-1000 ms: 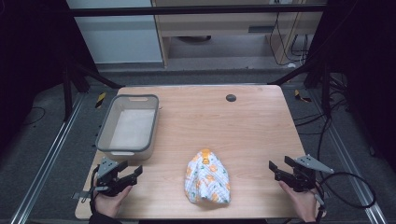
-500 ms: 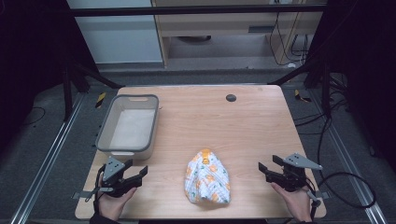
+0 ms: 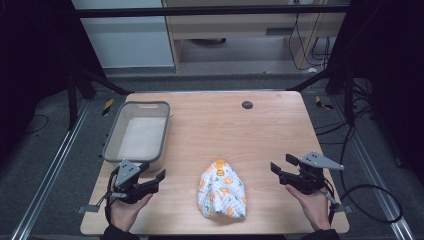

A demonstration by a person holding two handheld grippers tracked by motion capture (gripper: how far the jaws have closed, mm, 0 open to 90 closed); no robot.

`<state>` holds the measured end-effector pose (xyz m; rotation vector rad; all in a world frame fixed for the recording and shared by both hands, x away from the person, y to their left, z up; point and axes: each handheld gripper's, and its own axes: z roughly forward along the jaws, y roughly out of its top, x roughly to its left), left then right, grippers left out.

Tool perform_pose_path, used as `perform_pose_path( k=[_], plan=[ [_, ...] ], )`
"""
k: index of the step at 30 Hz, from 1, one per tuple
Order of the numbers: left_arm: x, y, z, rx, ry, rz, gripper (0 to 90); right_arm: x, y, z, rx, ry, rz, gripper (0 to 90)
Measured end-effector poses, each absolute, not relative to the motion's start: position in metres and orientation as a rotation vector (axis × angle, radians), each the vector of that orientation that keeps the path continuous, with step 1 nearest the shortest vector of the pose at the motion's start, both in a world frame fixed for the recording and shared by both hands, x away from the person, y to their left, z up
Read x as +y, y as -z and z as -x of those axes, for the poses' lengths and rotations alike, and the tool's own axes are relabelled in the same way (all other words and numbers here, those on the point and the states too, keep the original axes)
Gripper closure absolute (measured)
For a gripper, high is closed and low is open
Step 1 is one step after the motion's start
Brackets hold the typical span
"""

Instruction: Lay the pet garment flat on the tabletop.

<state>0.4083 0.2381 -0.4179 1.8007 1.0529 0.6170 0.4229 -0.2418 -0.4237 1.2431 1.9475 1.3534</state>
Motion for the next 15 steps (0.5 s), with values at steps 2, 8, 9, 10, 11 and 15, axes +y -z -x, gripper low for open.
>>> perform_pose_path(
  k=[2, 8, 9, 10, 11, 15],
  plan=[
    [0.234, 0.412, -0.412, 1.038, -0.612, -1.795, 33.8, -0.238, 0.414, -0.428, 1.942, -1.368, -1.235, 32.3],
    [0.215, 0.4, -0.423, 0.996, -0.595, -1.793, 34.1, -0.23, 0.399, -0.434, 1.944, -1.385, -1.199, 32.3],
    [0.212, 0.399, -0.424, 0.994, -0.593, -1.793, 34.1, -0.227, 0.396, -0.436, 1.946, -1.391, -1.197, 32.3],
    [0.209, 0.398, -0.426, 0.989, -0.588, -1.793, 34.2, -0.226, 0.395, -0.437, 1.949, -1.395, -1.192, 32.3],
    [0.203, 0.398, -0.429, 0.983, -0.578, -1.801, 34.2, -0.222, 0.394, -0.44, 1.958, -1.399, -1.185, 32.4],
    [0.191, 0.401, -0.436, 0.973, -0.552, -1.821, 34.9, -0.213, 0.397, -0.446, 1.991, -1.395, -1.173, 33.2]
  ],
)
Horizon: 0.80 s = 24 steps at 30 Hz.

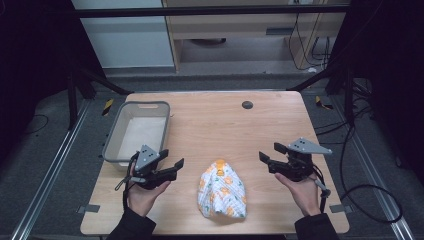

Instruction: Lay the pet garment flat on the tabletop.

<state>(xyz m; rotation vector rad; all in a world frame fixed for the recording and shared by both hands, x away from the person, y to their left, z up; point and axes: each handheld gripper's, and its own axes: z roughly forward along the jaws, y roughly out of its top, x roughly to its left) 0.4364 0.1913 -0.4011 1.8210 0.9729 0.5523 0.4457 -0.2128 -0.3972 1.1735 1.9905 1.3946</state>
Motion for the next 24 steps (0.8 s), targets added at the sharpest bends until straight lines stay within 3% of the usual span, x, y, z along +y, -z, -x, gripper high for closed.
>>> perform_pose_path(
  k=[24],
  plan=[
    [0.152, 0.444, -0.455, 0.971, -0.416, -1.994, 37.7, -0.167, 0.445, -0.46, 2.231, -1.296, -1.156, 39.4]
  ],
)
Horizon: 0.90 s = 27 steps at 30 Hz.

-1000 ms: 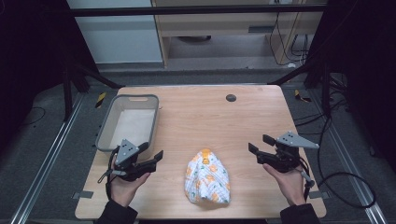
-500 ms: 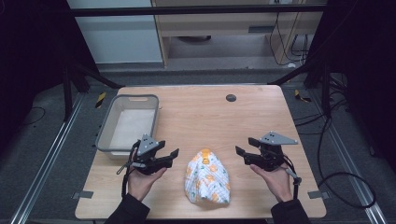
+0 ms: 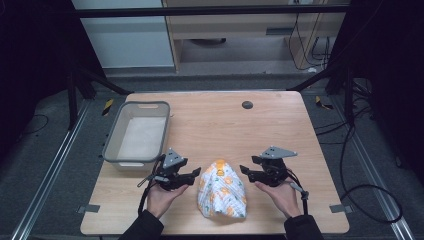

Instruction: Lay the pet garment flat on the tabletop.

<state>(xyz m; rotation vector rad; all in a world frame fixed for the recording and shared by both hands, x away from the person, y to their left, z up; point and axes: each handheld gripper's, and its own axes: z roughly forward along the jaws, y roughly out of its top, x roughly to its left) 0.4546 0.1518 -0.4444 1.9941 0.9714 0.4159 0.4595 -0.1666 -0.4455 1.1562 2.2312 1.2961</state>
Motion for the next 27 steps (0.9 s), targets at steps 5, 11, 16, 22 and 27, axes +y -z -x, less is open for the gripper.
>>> perform_pose_path(
  k=[5, 11, 16, 22, 27],
  plan=[
    [0.146, 0.452, -0.456, 0.97, -0.391, -2.025, 37.6, -0.161, 0.454, -0.461, 2.27, -1.283, -1.156, 40.1],
    [0.139, 0.461, -0.458, 0.964, -0.375, -2.08, 37.8, -0.154, 0.464, -0.463, 2.313, -1.267, -1.152, 40.8],
    [0.134, 0.468, -0.46, 0.96, -0.346, -2.101, 38.8, -0.148, 0.474, -0.465, 2.356, -1.251, -1.168, 42.0],
    [0.131, 0.476, -0.461, 0.96, -0.309, -2.119, 41.6, -0.142, 0.482, -0.465, 2.404, -1.237, -1.164, 45.3],
    [0.128, 0.482, -0.462, 0.956, -0.258, -2.136, 48.2, -0.138, 0.486, -0.465, 2.436, -1.229, -1.145, 51.9]
  ],
)
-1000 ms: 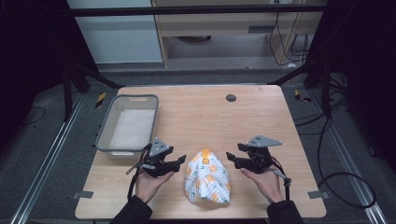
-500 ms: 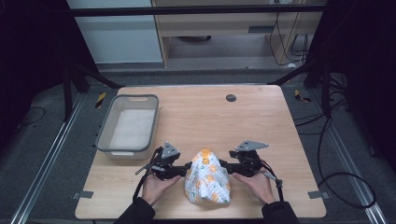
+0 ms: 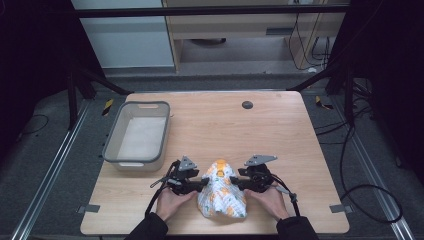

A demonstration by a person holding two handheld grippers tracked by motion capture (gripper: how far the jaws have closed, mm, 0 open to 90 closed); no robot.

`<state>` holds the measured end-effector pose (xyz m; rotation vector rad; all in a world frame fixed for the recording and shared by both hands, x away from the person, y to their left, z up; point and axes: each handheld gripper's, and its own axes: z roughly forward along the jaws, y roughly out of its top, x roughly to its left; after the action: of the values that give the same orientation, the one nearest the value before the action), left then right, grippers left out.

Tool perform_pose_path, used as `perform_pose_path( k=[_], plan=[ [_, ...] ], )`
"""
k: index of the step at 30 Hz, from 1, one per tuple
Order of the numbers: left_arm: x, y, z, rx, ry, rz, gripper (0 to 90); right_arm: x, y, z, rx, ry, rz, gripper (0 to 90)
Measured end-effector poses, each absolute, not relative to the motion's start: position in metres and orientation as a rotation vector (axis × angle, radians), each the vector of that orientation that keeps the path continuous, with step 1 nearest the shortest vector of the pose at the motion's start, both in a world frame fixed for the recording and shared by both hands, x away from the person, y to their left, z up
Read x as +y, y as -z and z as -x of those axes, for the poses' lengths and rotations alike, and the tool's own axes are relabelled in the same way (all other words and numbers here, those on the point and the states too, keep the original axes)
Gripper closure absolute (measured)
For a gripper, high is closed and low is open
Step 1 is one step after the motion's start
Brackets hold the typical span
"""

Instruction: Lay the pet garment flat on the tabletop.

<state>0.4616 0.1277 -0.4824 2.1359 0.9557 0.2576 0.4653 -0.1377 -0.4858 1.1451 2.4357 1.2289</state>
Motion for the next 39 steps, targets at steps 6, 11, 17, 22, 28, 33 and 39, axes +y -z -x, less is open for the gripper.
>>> perform_pose_path(
  k=[6, 11, 17, 22, 28, 33, 39],
  plan=[
    [0.125, 0.485, -0.461, 0.94, -0.202, -2.149, 64.0, -0.133, 0.49, -0.466, 2.464, -1.234, -1.13, 63.7],
    [0.122, 0.486, -0.46, 0.935, -0.178, -2.159, 79.5, -0.129, 0.491, -0.464, 2.465, -1.233, -1.135, 77.2],
    [0.123, 0.483, -0.458, 0.917, -0.201, -2.159, 86.1, -0.132, 0.486, -0.463, 2.454, -1.237, -1.128, 85.2],
    [0.127, 0.474, -0.454, 0.905, -0.216, -2.12, 87.8, -0.136, 0.479, -0.458, 2.43, -1.258, -1.124, 85.7],
    [0.131, 0.457, -0.443, 0.873, -0.243, -2.072, 88.1, -0.145, 0.466, -0.446, 2.381, -1.317, -1.089, 85.9],
    [0.134, 0.441, -0.434, 0.837, -0.292, -2.023, 88.1, -0.154, 0.452, -0.434, 2.319, -1.386, -1.061, 86.3],
    [0.132, 0.422, -0.425, 0.796, -0.339, -1.986, 88.1, -0.158, 0.434, -0.427, 2.254, -1.414, -1.013, 86.7]
  ],
)
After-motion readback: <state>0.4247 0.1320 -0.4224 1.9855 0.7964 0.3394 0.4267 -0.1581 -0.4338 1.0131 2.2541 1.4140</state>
